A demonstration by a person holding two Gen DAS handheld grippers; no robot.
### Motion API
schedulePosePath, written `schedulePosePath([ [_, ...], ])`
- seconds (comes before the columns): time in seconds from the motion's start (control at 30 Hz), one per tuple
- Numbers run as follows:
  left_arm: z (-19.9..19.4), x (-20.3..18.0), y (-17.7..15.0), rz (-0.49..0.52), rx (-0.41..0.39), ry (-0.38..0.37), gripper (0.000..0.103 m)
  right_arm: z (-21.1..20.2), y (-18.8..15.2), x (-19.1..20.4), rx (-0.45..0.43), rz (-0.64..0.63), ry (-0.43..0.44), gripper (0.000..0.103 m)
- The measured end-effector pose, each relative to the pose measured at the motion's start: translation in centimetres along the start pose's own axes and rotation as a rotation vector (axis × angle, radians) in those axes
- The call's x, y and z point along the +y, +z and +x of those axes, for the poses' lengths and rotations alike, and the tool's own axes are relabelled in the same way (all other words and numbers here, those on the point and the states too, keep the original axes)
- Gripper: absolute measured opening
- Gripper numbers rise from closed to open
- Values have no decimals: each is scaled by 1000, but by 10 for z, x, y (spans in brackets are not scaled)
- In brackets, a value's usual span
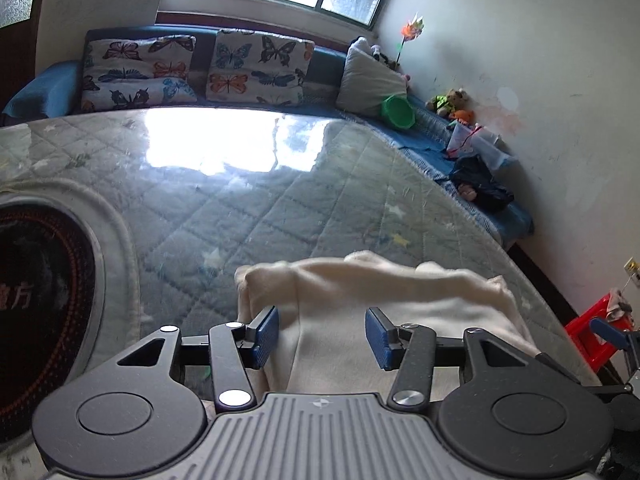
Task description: Fold clothes
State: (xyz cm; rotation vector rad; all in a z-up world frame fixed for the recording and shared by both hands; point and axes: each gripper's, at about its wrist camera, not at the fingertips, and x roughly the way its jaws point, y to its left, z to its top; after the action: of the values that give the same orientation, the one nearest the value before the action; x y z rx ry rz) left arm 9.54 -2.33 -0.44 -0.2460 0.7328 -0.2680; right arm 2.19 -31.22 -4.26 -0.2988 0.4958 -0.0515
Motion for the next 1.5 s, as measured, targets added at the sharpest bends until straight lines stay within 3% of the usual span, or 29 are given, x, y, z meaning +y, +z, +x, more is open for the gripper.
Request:
schedulePosePath([
  [0.47, 21, 17, 9, -16, 25, 5, 52, 62, 39, 2, 21, -59, -7, 103],
  [0.6, 21, 18, 9, -10, 28, 4, 52, 76, 33, 2, 76, -50, 4, 103],
  [0.87, 7, 10, 8, 2, 17, 8, 57, 49, 43, 1, 28, -34, 11, 103],
  [1.27, -13, 0, -14, 4, 49, 29, 69, 12, 36, 17, 29, 52, 169, 103],
  [1.5, -26, -4, -26, 14, 55, 43, 85, -6, 24, 10, 50, 128, 227, 103],
])
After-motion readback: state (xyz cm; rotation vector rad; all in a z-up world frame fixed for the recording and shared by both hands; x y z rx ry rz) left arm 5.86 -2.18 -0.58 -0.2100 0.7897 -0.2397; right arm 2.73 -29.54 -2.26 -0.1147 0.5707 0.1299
